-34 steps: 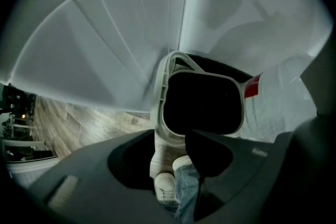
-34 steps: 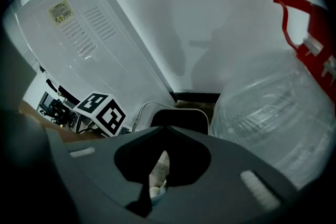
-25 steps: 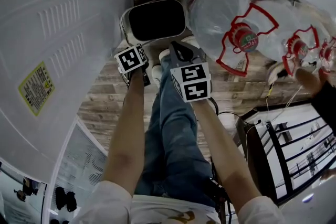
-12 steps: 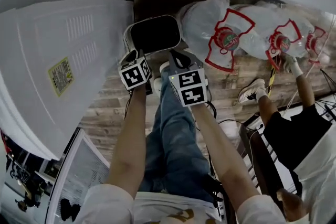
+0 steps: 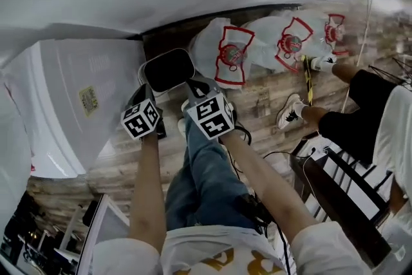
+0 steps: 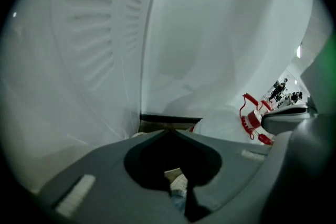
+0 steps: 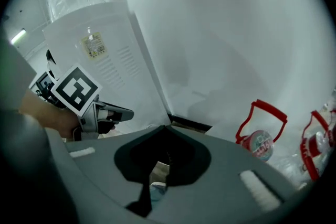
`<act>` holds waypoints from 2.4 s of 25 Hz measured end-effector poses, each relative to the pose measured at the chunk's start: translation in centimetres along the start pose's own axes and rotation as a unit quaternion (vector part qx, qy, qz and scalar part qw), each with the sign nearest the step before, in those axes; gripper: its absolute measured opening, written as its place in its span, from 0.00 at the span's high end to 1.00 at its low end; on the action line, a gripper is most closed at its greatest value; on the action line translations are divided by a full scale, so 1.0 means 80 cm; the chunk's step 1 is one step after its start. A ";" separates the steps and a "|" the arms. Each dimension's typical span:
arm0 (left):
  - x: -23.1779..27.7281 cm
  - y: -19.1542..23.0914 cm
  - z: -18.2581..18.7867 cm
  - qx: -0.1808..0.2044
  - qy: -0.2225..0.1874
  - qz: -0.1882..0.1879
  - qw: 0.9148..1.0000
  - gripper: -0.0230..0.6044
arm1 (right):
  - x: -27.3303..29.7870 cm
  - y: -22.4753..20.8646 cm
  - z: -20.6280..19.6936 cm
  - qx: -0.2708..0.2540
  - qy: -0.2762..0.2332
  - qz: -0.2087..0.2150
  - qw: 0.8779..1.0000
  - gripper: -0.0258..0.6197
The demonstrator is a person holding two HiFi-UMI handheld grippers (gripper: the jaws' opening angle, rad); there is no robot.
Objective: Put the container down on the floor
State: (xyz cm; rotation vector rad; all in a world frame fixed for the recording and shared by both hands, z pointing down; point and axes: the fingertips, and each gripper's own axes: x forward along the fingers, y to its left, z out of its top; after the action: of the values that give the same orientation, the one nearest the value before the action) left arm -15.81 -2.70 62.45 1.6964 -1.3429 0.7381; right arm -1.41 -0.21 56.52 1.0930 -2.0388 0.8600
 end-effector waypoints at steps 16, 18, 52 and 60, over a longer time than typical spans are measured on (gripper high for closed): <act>-0.179 -0.078 0.079 0.015 -0.098 -0.081 0.992 0.96 | -0.163 0.019 0.083 -0.005 -0.102 -0.039 0.994 0.92; -0.213 -0.096 0.104 0.004 -0.141 -0.109 0.984 0.96 | -0.186 0.028 0.097 -0.016 -0.114 -0.039 0.993 0.92; -0.505 -0.178 0.204 0.068 -0.295 -0.154 0.941 0.96 | -0.446 0.121 0.191 -0.020 -0.313 -0.087 0.946 0.92; -0.510 -0.175 0.199 0.069 -0.299 -0.152 0.940 0.96 | -0.448 0.122 0.187 -0.017 -0.314 -0.088 0.945 0.92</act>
State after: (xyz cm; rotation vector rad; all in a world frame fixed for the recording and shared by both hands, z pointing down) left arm -13.48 4.04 17.03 2.2918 -1.3853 0.1319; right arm 1.99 7.80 17.46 1.6559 -2.3870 0.4046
